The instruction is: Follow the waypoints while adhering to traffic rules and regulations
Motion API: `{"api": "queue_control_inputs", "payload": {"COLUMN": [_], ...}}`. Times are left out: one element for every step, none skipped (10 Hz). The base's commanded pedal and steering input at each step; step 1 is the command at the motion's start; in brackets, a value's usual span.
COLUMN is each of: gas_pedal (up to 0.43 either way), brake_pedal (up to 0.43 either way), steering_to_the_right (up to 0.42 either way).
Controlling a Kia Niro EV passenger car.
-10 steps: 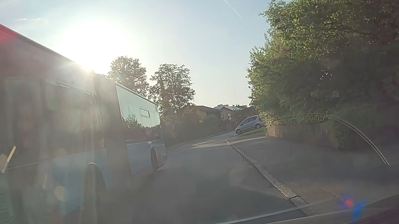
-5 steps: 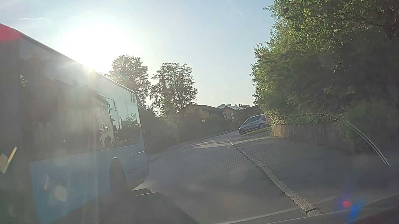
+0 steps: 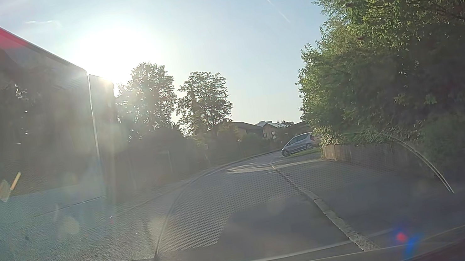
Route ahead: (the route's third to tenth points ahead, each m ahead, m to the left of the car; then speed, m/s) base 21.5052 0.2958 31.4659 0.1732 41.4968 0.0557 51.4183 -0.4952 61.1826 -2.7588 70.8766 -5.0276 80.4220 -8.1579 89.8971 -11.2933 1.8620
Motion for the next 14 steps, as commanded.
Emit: {"api": "queue_control_inputs", "payload": {"gas_pedal": [0.000,0.000,0.000,0.000,0.000,0.000,0.000,0.000,0.000,0.028,0.028,0.039,0.039,0.047], "brake_pedal": [0.000,0.000,0.000,0.000,0.000,0.000,0.000,0.000,0.000,0.000,0.000,0.000,0.000,0.000], "steering_to_the_right": [-0.039,-0.039,-0.039,-0.037,-0.036,-0.035,-0.035,-0.035,-0.035,-0.035,-0.035,-0.035,-0.035,-0.037]}}
